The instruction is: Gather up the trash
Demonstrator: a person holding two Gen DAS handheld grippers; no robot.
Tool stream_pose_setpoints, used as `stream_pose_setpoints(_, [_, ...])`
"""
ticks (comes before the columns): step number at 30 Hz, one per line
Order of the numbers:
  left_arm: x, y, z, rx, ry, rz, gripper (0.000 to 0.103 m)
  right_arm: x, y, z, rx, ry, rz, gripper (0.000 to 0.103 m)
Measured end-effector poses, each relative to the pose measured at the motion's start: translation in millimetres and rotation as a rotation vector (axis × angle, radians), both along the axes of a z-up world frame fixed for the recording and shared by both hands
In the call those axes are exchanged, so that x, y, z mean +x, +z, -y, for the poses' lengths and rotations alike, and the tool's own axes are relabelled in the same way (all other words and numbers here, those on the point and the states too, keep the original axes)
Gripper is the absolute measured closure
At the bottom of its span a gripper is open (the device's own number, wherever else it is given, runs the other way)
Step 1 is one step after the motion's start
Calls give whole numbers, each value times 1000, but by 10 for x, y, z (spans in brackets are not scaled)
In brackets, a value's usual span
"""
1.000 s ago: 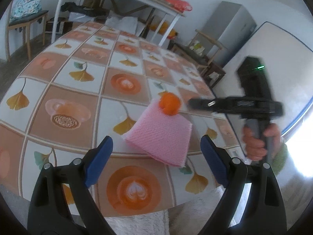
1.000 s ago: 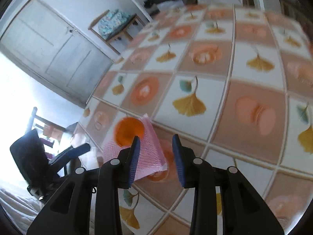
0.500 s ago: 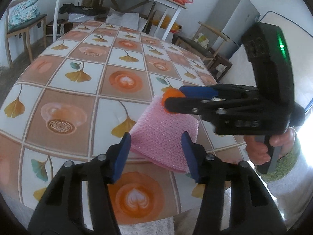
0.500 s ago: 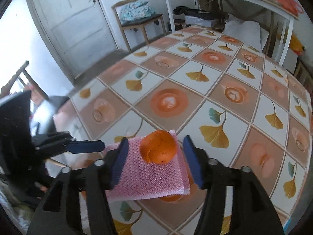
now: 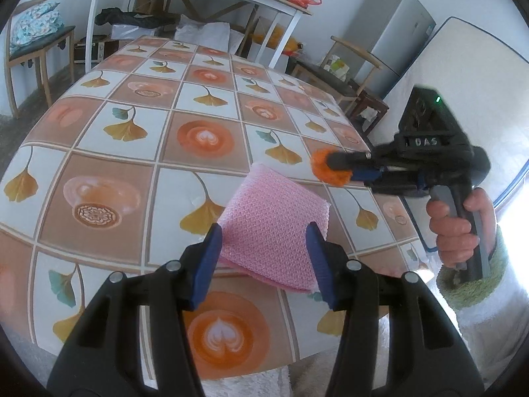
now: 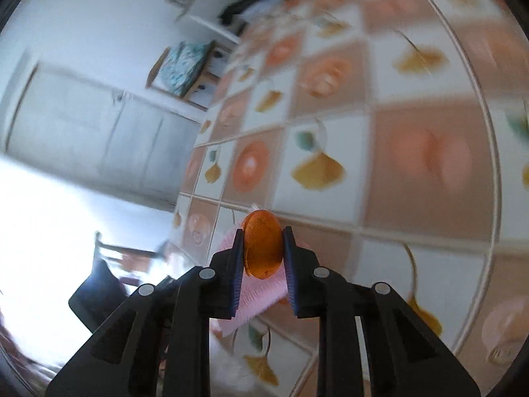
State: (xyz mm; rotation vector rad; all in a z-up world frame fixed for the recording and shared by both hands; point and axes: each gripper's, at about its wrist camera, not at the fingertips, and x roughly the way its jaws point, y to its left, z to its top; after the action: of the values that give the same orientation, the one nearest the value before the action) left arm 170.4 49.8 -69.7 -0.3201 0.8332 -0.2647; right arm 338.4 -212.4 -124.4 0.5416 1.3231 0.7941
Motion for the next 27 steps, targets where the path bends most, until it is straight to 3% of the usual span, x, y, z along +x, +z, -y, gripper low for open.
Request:
stream_pose_setpoints(3, [-4, 0, 1, 1, -2, -1, 54, -49, -38, 52, -114, -13, -2, 74])
stream_pose_setpoints(10, [-1, -4, 2, 6, 4, -7, 54, -95, 50, 98, -217, -44, 77, 41])
stream_pose_setpoints(18, [-20, -5, -20, -2, -3, -5, 50, -133, 198, 277, -269, -75, 191, 38])
stream_pose_setpoints(27, [-63, 41, 26, 19, -22, 25, 24, -354, 354, 258, -367, -47, 365, 37])
